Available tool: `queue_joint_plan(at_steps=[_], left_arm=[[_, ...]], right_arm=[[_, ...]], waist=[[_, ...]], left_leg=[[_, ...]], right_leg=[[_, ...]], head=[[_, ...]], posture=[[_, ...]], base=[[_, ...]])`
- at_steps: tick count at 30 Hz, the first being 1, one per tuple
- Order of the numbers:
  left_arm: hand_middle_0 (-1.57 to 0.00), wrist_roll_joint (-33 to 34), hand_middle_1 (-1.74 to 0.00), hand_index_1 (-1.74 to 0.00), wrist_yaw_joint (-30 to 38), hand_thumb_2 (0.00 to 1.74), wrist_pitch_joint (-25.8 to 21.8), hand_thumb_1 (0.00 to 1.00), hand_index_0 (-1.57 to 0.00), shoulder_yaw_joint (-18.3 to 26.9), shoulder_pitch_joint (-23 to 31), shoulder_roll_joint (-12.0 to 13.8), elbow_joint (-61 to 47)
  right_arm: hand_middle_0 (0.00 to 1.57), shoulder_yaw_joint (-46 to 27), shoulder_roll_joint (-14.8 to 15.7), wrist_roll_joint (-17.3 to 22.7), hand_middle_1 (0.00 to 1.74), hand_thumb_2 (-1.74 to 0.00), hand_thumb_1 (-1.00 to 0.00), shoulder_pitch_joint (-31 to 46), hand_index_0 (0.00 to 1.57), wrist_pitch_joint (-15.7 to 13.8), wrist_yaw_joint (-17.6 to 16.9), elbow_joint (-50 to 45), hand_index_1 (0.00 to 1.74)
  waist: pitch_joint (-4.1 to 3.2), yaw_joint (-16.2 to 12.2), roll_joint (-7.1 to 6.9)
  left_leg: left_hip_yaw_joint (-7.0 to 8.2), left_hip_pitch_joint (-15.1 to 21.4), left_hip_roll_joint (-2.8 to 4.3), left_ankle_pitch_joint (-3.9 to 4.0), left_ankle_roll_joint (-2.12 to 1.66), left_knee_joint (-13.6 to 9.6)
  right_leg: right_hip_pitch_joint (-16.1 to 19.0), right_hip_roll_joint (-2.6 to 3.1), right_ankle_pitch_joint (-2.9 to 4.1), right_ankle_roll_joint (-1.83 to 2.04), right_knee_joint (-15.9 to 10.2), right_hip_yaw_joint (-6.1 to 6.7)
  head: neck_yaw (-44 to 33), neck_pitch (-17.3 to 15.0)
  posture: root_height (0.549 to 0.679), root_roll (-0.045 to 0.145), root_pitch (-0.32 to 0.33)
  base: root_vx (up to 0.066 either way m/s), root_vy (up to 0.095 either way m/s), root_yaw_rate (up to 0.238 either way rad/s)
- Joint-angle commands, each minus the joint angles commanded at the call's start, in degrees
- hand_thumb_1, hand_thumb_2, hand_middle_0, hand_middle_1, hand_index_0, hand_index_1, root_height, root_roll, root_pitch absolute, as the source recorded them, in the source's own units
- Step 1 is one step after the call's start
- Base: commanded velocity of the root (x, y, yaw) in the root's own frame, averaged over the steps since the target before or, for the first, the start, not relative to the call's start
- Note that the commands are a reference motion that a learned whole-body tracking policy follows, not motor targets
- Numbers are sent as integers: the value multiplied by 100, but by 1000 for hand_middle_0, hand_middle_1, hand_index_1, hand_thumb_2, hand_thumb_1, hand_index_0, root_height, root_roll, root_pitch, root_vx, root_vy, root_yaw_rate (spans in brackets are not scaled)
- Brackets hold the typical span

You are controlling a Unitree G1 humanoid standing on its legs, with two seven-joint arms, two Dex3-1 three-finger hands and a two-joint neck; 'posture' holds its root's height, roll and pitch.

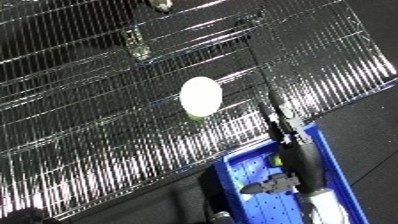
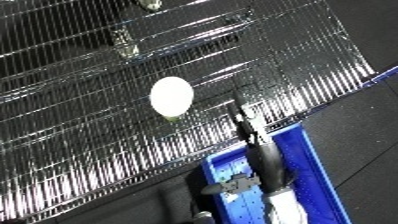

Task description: Pick up the object and place it into the box

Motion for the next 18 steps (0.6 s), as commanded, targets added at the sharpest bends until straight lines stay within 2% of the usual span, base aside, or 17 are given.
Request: queue_joint_plan(at_steps=[5,11,14,18], left_arm=[[-1570,33,-1740,-1740,-60,1740,94,1000,-1570,-12,63,29,-20],[-1570,45,-1740,-1740,-124,1740,218,1000,-1570,12,126,71,-54],[-1570,25,-1740,-1740,-95,1740,286,1000,-1570,-6,114,111,-95],[-1570,7,-1740,-1740,-68,1740,292,1000,-1570,-80,88,153,-94]], right_arm=[[0,17,-2,-122,0,0,0,-60,0,3,-53,100,0],[0,-12,-29,-250,0,0,0,-187,0,9,-188,223,0],[0,2,-76,-213,0,0,0,-309,0,63,-262,281,0],[0,49,-108,-173,0,0,0,-497,0,97,-320,486,0]], waist=[[4,72,-6],[24,134,10],[50,160,25],[122,193,55]], left_leg=[[-8,-6,-2,-27,15,86],[-1,-49,-7,-84,45,244],[1,-116,-15,-100,62,330],[1,-235,-31,-128,75,490]], right_leg=[[-18,-39,-7,15,93,-41],[-97,-62,-32,5,267,-60],[-181,-67,-43,-3,369,-71],[-317,-68,-54,-5,540,-80]], head=[[91,-64],[260,-68],[289,-179],[410,-262]], posture=[[625,61,-12],[620,58,-23],[617,57,-25],[611,54,-31]], base=[[56,-8,88],[65,5,77],[33,10,59],[38,7,69]])
